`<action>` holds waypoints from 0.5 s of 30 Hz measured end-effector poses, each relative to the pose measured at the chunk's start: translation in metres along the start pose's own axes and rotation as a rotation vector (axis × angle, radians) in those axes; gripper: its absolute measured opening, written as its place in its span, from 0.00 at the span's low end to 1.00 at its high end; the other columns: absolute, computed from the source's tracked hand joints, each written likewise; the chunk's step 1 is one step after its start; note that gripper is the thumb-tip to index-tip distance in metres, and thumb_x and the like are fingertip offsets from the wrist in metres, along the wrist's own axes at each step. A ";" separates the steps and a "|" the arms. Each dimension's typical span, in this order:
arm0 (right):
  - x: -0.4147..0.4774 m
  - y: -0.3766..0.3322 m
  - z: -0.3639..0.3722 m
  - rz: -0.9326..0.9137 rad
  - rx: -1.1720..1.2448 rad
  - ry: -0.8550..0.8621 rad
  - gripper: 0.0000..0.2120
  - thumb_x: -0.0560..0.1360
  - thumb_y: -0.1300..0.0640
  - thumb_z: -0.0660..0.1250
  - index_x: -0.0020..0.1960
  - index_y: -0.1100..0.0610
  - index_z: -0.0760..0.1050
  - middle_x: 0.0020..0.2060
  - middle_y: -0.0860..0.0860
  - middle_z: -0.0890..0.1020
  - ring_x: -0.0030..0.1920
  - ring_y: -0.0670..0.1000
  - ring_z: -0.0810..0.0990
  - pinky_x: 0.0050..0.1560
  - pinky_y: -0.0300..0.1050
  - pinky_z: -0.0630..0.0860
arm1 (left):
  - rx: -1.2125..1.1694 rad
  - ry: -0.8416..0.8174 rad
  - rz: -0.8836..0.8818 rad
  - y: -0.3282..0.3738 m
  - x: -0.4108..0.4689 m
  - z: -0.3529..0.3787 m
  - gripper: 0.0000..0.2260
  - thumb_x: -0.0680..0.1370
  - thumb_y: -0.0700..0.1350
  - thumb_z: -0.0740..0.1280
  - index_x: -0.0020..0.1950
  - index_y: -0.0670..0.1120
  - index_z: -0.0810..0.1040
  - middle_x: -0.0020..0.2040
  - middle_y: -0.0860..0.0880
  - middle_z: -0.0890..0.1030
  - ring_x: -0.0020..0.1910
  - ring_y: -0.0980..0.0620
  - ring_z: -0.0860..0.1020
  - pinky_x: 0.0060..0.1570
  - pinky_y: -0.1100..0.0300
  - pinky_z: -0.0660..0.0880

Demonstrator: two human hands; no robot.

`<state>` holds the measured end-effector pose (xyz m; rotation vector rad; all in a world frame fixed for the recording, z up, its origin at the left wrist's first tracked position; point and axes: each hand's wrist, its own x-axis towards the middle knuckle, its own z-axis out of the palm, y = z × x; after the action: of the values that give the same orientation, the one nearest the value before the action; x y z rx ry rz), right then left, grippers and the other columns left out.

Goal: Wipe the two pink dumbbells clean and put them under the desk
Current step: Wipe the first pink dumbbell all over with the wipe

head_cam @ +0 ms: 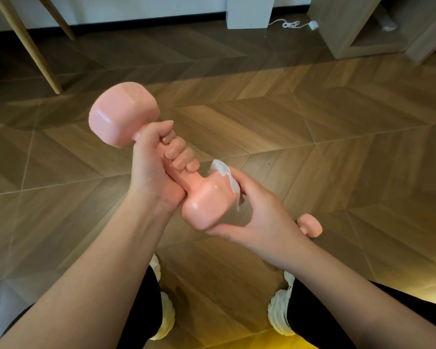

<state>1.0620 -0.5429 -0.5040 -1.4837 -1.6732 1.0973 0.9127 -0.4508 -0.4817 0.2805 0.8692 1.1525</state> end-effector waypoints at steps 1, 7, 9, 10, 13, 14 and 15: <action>0.001 0.001 -0.001 -0.052 -0.014 0.040 0.39 0.63 0.52 0.82 0.66 0.35 0.66 0.58 0.32 0.75 0.58 0.33 0.73 0.56 0.23 0.64 | -0.014 -0.011 -0.020 0.001 0.000 -0.001 0.16 0.78 0.44 0.59 0.31 0.50 0.60 0.23 0.55 0.58 0.21 0.56 0.56 0.23 0.63 0.59; 0.002 0.004 0.001 -0.226 -0.150 0.193 0.36 0.59 0.48 0.83 0.64 0.51 0.77 0.57 0.34 0.77 0.61 0.39 0.75 0.62 0.39 0.70 | -0.090 -0.098 -0.060 0.004 -0.002 -0.004 0.15 0.77 0.44 0.58 0.31 0.50 0.60 0.22 0.55 0.59 0.19 0.57 0.58 0.22 0.64 0.61; 0.003 0.006 0.001 -0.209 -0.150 0.209 0.34 0.60 0.45 0.81 0.64 0.46 0.76 0.55 0.26 0.75 0.61 0.34 0.73 0.62 0.37 0.69 | -0.105 -0.098 -0.016 0.003 -0.002 -0.005 0.14 0.77 0.44 0.57 0.31 0.49 0.61 0.25 0.53 0.62 0.21 0.56 0.59 0.23 0.63 0.60; 0.003 0.007 0.001 -0.207 -0.151 0.213 0.33 0.61 0.43 0.79 0.64 0.44 0.74 0.55 0.24 0.73 0.61 0.32 0.72 0.62 0.35 0.68 | -0.110 -0.088 0.010 0.002 -0.002 -0.004 0.14 0.76 0.43 0.57 0.31 0.48 0.61 0.27 0.53 0.62 0.23 0.55 0.59 0.24 0.63 0.60; 0.002 0.011 0.000 -0.271 -0.188 0.252 0.34 0.65 0.47 0.79 0.68 0.52 0.75 0.63 0.37 0.77 0.65 0.40 0.74 0.65 0.43 0.71 | -0.136 -0.027 0.041 -0.002 -0.001 -0.004 0.14 0.77 0.46 0.59 0.32 0.47 0.63 0.30 0.52 0.61 0.26 0.55 0.61 0.25 0.64 0.62; 0.002 0.011 0.000 -0.319 -0.215 0.269 0.35 0.65 0.50 0.81 0.69 0.57 0.75 0.64 0.45 0.78 0.66 0.45 0.75 0.65 0.48 0.72 | -0.157 0.005 0.029 -0.003 -0.001 -0.003 0.15 0.77 0.48 0.62 0.33 0.47 0.64 0.30 0.52 0.62 0.27 0.55 0.63 0.25 0.64 0.63; 0.001 0.010 0.001 -0.377 -0.252 0.280 0.35 0.65 0.52 0.81 0.69 0.60 0.74 0.66 0.50 0.78 0.67 0.48 0.75 0.65 0.52 0.72 | -0.189 0.038 0.010 -0.004 -0.001 -0.002 0.15 0.77 0.50 0.65 0.34 0.47 0.66 0.30 0.52 0.63 0.27 0.55 0.64 0.27 0.63 0.65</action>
<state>1.0654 -0.5421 -0.5131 -1.3214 -1.8360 0.4693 0.9139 -0.4541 -0.4855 0.1079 0.7862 1.2432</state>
